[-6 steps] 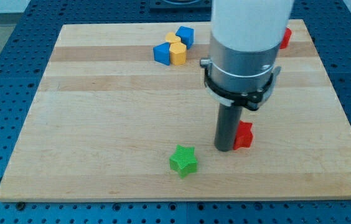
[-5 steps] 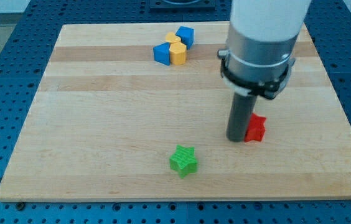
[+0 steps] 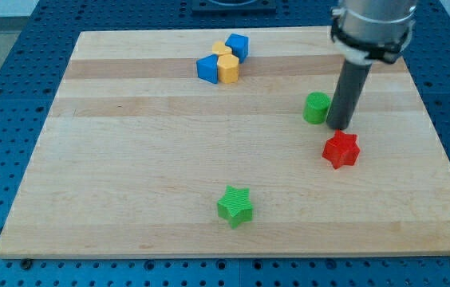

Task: Nudge the green circle towards the bottom center

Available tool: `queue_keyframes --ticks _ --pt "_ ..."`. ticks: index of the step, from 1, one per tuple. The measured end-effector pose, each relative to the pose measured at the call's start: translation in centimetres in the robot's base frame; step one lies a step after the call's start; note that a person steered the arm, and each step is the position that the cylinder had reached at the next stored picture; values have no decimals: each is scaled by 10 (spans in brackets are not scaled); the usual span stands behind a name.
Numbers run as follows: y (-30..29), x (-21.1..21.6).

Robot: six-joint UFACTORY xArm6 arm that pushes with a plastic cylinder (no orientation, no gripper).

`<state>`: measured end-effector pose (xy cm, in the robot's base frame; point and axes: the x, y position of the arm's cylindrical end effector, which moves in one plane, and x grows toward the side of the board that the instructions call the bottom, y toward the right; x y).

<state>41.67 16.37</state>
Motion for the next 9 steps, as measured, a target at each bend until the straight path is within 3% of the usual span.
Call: queue_keyframes --ticks 1,2,4,6,8,9 --pt "3 -43" --pt "-12 -52" --pt "-55 41" --pt "-80 106" --pt "-89 139" --pt "-62 113"
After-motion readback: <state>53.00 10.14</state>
